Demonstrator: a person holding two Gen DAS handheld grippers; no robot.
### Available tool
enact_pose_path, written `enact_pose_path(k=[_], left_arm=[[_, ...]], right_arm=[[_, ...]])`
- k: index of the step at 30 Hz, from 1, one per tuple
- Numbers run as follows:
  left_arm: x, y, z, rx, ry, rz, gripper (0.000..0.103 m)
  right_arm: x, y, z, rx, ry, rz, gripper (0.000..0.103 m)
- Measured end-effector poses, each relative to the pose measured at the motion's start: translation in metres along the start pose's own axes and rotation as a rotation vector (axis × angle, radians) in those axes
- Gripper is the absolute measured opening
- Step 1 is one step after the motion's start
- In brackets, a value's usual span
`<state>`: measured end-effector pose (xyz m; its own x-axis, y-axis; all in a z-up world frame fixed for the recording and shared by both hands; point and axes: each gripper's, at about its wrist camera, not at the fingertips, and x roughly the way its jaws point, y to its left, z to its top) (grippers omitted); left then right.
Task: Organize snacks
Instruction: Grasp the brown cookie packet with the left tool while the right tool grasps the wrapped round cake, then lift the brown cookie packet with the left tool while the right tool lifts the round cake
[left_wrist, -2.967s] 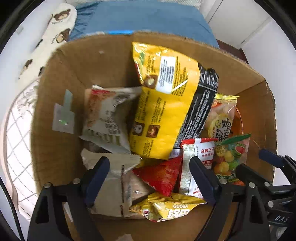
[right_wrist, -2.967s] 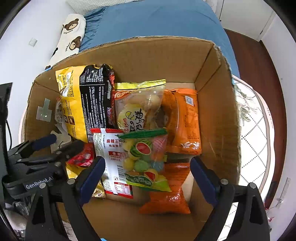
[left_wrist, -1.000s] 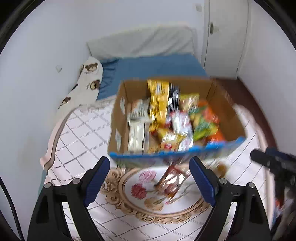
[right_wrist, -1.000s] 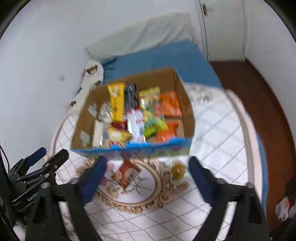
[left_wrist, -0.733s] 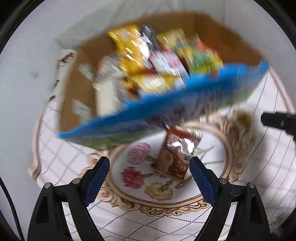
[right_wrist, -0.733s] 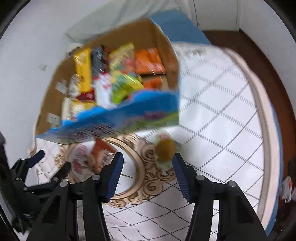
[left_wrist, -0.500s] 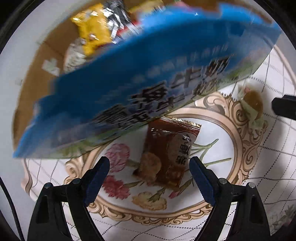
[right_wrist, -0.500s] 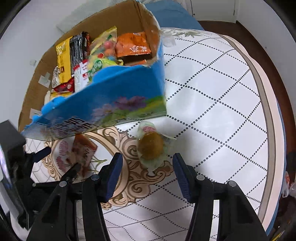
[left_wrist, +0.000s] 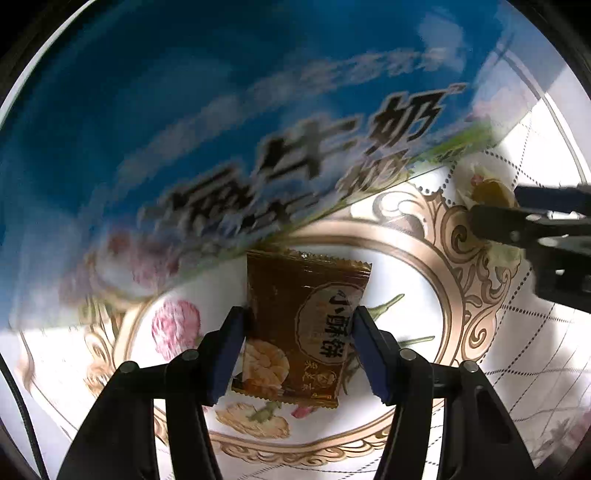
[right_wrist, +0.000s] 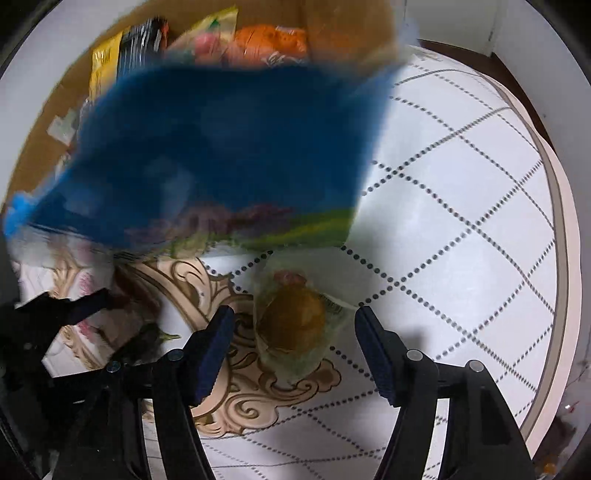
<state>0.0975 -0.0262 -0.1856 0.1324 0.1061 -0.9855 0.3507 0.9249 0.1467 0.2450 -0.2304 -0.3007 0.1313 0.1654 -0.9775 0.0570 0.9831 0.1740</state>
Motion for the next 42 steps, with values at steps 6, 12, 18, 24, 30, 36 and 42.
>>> enact_pose_path(k=[6,12,18,24,30,36,42], left_arm=[[0.002,0.023,-0.030,-0.238,0.080,-0.069,0.056],[0.010,0.044,-0.073,-0.456,0.154,-0.227,0.056],[0.019,0.039,-0.091,-0.456,0.174,-0.247,0.057],[0.042,0.034,-0.110,-0.397,0.171,-0.229,0.060],[0.058,0.007,-0.099,-0.349,0.164,-0.196,0.065],[0.060,-0.002,-0.097,-0.349,0.166,-0.194,0.066],[0.060,0.001,-0.090,-0.346,0.165,-0.189,0.066]], right_arm=[[0.008,0.009,-0.017,-0.043,0.025,-0.008,0.045],[0.010,0.016,-0.060,-0.096,0.100,0.022,0.045],[0.018,0.013,-0.100,-0.109,0.168,0.029,0.045],[0.011,0.002,-0.093,-0.034,0.138,0.053,0.055],[0.000,-0.010,-0.074,0.001,0.117,0.045,0.065],[0.009,-0.011,-0.092,0.005,0.120,0.021,0.065],[0.025,0.010,-0.096,-0.024,0.102,-0.033,0.063]])
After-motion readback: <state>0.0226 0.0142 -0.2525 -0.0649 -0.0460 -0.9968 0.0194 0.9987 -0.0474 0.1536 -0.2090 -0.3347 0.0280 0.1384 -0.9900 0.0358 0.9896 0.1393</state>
